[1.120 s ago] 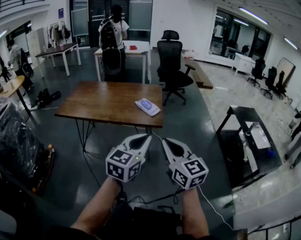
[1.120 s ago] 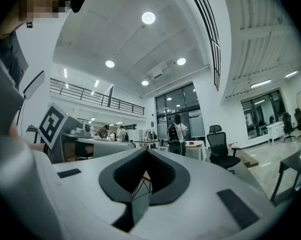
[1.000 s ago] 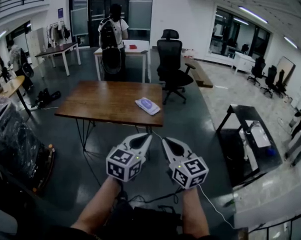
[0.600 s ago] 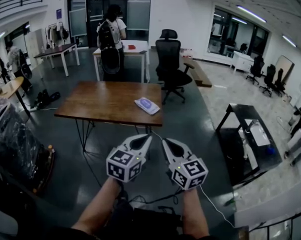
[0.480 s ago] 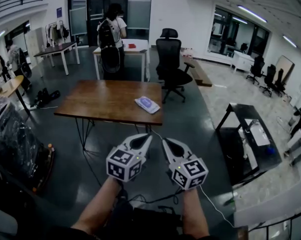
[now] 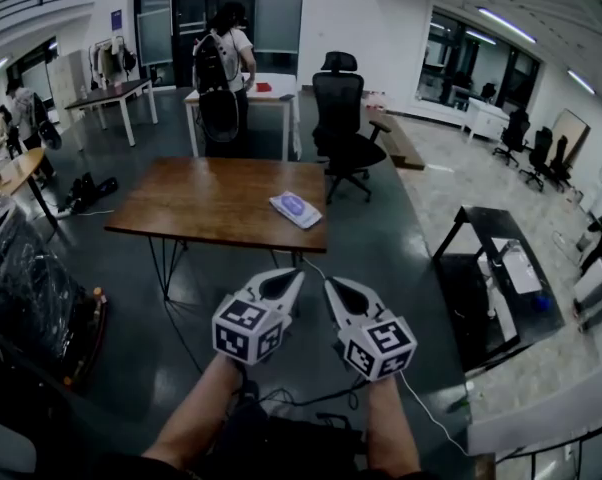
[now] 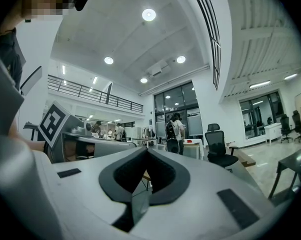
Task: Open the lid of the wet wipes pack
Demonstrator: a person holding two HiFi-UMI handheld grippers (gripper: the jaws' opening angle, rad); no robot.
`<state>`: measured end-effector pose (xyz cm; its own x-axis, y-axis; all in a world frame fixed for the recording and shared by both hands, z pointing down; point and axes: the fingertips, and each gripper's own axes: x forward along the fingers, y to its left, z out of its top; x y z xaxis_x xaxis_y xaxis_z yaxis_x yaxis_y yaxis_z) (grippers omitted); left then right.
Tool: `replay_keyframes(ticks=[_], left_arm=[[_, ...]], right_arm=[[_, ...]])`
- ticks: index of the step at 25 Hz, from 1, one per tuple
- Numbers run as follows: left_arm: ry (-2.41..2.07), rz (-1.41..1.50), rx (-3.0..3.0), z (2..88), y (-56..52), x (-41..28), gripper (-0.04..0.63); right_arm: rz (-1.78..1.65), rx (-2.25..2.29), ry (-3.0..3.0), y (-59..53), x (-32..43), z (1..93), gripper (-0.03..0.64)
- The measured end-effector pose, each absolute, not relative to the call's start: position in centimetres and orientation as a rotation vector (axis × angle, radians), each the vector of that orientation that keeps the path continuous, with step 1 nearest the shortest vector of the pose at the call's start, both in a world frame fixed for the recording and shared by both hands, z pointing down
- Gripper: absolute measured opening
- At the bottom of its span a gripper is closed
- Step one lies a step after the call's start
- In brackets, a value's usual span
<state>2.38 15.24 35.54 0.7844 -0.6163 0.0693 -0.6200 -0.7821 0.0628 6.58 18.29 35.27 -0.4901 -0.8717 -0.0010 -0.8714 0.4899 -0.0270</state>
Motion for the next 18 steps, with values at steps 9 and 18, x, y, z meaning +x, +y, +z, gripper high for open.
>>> replay_keyframes(ticks=[9,18], left_arm=[[-0.966,0.085,2.872,36.9,8.7,1.7,0.005],[-0.887,0.104,2.859,37.8,-0.2,0.6,0.005]], right_arm=[[-0.047,-1.622,2.704,11.7,5.8,36.3,0.011],[-0.068,-1.708,2.688,3.0,4.7,36.4,0.011]])
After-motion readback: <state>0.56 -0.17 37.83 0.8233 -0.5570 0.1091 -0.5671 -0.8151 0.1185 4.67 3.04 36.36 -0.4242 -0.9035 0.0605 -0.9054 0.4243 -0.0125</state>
